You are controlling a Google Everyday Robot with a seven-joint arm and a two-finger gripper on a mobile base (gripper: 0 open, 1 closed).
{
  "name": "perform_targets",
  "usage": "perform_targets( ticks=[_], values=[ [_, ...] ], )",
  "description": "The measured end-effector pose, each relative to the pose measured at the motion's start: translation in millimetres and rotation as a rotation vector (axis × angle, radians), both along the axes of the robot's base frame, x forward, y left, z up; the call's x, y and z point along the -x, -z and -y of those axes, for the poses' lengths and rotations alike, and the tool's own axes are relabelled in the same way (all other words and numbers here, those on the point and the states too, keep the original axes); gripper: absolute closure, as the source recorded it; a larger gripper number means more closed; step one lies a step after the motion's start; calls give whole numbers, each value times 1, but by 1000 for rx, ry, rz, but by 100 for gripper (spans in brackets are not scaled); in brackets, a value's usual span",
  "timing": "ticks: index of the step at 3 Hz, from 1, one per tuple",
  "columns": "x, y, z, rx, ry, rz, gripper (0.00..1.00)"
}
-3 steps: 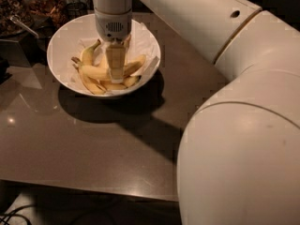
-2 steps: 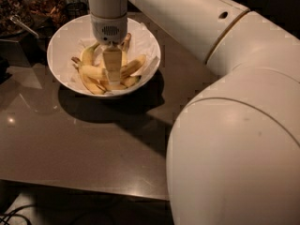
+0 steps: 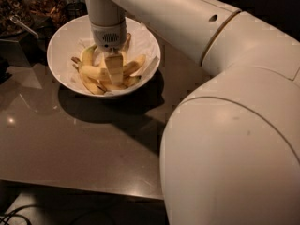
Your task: Pick banana from white bowl
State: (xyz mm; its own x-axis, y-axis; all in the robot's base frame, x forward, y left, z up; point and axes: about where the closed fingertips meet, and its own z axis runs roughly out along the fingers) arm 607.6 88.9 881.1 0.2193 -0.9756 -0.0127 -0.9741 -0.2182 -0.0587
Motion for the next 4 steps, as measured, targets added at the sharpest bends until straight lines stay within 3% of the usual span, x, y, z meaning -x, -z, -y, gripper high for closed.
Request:
perform_targets(
  ticks=[1,2,4],
  values=[
    [4,2,12,29,-20,11,73],
    [-2,3,5,6,-21,32,96],
    [9,-16,10,3,-4,93,100]
  ],
)
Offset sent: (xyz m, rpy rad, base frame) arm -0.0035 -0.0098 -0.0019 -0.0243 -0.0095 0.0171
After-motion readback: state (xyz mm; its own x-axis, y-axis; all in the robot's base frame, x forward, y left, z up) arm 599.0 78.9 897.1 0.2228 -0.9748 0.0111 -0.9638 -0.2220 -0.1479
